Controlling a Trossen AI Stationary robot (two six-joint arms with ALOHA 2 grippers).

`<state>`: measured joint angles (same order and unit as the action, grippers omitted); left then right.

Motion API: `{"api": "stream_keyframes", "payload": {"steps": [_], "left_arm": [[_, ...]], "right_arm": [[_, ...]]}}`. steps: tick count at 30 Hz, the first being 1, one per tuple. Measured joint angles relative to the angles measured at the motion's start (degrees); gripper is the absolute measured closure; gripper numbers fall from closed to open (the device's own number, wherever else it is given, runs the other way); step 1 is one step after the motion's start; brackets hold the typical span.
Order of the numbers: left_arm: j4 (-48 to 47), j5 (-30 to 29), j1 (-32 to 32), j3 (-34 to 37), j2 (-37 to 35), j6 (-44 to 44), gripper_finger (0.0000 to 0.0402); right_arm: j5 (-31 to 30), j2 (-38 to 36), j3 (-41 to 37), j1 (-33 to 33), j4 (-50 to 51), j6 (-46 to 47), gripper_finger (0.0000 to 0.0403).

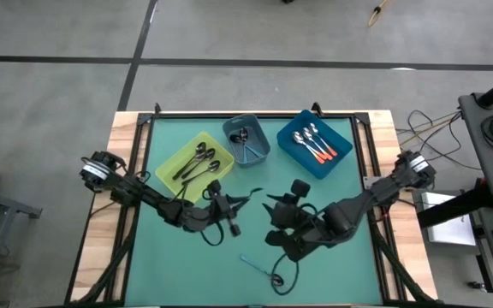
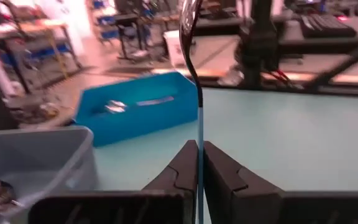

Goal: Sort silverware by color (type)
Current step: Put the blue spoon into the dark blue bin

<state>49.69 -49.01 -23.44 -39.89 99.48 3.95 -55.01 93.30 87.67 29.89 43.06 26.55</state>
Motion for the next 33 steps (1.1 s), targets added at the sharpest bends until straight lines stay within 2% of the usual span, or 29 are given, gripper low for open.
{"api": "stream_keyframes", "payload": {"steps": [5, 10, 13, 16, 19, 22, 29, 33], "left_arm": [[1.80, -1.71, -0.11, -0.63, -0.18, -3.51, 0.0401], [6.92, -1.94, -0.20, -0.69, -0.22, -5.18, 0.0401], [11.20, -1.87, -0.24, -0.69, -0.22, -7.55, 0.0401], [14.58, -1.71, -0.24, -0.88, -0.26, -10.43, 0.0401], [14.95, -1.51, -0.47, -2.35, -0.26, -13.17, 0.0401], [15.12, -1.48, -0.93, -4.33, 0.02, -15.47, 0.0401], [13.47, -1.55, -2.12, -7.22, 0.13, -17.41, 0.0401], [13.72, -1.53, -2.38, -7.45, 0.13, -17.42, 0.0401]], "right_arm": [[-4.46, -1.86, -0.99, 4.23, 1.98, 3.85, 0.0296], [-13.34, -2.87, -4.14, 9.13, 0.98, 9.51, 0.0304], [-16.64, -2.44, -7.21, 10.27, 0.81, 14.81, 0.0305], [-18.32, -2.39, -10.84, 10.36, -2.74, 19.06, 0.0305], [-18.75, -2.39, -14.45, 10.07, -10.48, 18.76, 0.0305], [-19.07, -2.35, -17.07, 9.32, -21.88, 13.52, 0.0305], [-13.62, -2.11, -19.67, 7.89, -48.38, -9.43, 0.0305], [-11.91, -2.08, -20.71, 6.90, -59.25, -19.01, 0.0305]]}}
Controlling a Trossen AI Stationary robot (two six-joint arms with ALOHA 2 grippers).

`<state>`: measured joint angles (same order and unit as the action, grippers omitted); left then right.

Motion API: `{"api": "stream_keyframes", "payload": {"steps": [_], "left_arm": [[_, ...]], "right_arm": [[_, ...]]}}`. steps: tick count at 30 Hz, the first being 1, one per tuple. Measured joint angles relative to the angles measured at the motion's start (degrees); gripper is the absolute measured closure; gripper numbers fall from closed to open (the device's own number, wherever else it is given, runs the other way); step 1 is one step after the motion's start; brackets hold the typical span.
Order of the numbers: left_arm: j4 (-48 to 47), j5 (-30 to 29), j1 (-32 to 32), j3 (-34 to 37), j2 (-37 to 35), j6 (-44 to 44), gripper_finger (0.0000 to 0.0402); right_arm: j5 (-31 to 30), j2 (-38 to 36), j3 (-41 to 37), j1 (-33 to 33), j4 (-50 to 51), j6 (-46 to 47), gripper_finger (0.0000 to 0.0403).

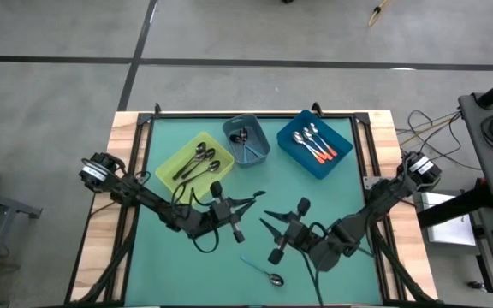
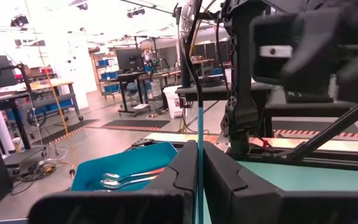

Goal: Sort silverware by color (type)
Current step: Put the blue spoon into the dark blue bin

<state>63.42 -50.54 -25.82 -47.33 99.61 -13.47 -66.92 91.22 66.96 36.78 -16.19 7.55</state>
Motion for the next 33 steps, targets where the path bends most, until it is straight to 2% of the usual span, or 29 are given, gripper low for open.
{"api": "stream_keyframes", "payload": {"steps": [3, 10, 26, 33], "left_arm": [[0.40, -0.09, 0.00, 0.02, 0.02, 0.02, 0.0401], [0.54, -1.13, 0.09, -2.19, 0.07, -2.85, 0.0401], [0.44, -2.95, 1.46, -2.69, 0.07, -4.92, 0.0401], [0.44, -2.93, 1.46, -2.69, 0.07, -4.92, 0.0401]], "right_arm": [[-0.04, 0.02, -0.61, -1.52, -4.28, -2.78, 0.0305], [-0.05, 0.09, -1.09, -5.60, -4.23, -2.27, 0.0305], [3.04, 0.09, -1.02, -9.27, -5.94, -2.75, 0.0305], [2.91, 0.09, -1.02, -10.59, -11.03, -6.57, 0.0306]]}}
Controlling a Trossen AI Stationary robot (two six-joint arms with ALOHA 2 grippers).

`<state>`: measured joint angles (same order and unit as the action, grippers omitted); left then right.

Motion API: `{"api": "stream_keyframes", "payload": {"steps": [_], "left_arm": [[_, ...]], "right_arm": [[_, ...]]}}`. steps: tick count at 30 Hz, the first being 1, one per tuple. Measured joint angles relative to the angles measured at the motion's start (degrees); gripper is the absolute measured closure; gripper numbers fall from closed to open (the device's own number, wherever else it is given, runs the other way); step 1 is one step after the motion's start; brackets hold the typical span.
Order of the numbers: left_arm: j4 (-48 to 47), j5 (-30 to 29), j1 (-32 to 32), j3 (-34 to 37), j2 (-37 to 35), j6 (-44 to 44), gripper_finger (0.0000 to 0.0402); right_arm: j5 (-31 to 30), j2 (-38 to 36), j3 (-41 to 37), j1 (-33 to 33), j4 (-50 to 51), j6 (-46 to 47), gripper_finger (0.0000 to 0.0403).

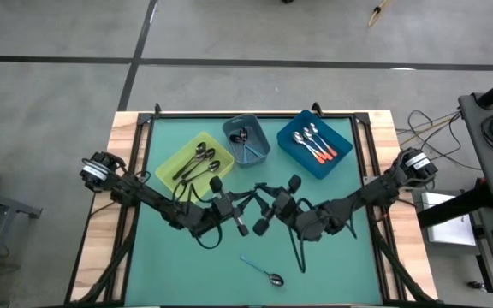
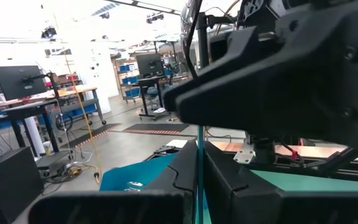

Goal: Sort silverware by color (type)
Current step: Put the blue spoon into the dark blue bin

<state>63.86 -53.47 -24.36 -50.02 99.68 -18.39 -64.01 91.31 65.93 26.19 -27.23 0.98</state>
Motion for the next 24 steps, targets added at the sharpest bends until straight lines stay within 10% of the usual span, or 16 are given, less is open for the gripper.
{"api": "stream_keyframes", "payload": {"steps": [24], "left_arm": [[0.04, -0.11, -0.01, 0.00, 0.02, -0.62, 0.0389]], "right_arm": [[3.67, 0.00, 0.09, -1.60, -0.74, -1.09, 0.0393]]}}
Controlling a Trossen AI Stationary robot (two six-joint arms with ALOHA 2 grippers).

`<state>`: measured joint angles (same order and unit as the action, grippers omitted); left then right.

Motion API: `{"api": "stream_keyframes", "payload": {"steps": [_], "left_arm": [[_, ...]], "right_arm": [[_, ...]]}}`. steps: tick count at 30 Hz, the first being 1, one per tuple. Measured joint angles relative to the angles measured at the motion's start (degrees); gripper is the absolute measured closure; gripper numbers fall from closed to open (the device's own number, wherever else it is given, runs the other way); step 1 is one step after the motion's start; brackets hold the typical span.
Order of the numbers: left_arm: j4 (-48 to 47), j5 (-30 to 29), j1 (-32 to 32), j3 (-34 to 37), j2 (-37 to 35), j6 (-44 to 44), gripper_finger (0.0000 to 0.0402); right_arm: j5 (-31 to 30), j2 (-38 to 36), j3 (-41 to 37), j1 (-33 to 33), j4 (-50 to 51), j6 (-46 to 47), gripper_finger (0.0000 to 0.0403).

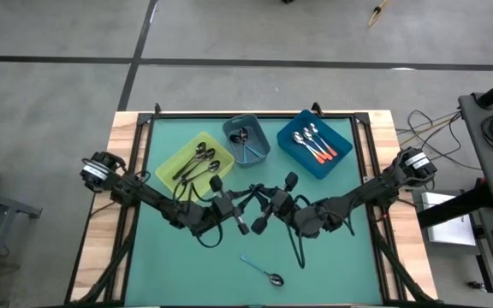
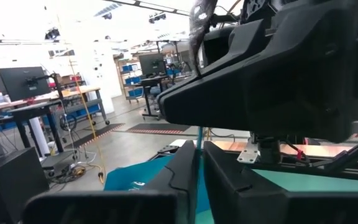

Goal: Sort silverware by color (type)
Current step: Put the blue spoon into the dark blue bin

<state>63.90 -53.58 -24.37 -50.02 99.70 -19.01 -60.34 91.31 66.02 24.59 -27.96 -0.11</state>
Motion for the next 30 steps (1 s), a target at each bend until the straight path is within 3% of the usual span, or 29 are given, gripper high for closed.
{"api": "stream_keyframes", "payload": {"steps": [9, 17, 23, 30], "left_arm": [[-2.47, 0.07, -0.21, 0.73, -1.07, -3.02, 0.0302], [-8.26, 0.07, -0.21, 6.11, -9.73, -4.91, 0.0235], [-13.08, 0.15, 0.87, 13.86, -22.05, -6.46, 0.0231], [-13.86, 0.68, 5.05, 20.81, -35.51, -11.01, 0.0237]], "right_arm": [[-0.02, -0.01, 1.39, -1.08, 3.20, -0.06, 0.0394], [2.11, -0.66, 11.10, -6.45, 28.82, 9.41, 0.0394], [16.14, -0.44, 18.99, -15.84, 43.28, 15.87, 0.0394], [38.51, -0.44, 22.10, -29.89, 44.87, 18.80, 0.0394]]}}
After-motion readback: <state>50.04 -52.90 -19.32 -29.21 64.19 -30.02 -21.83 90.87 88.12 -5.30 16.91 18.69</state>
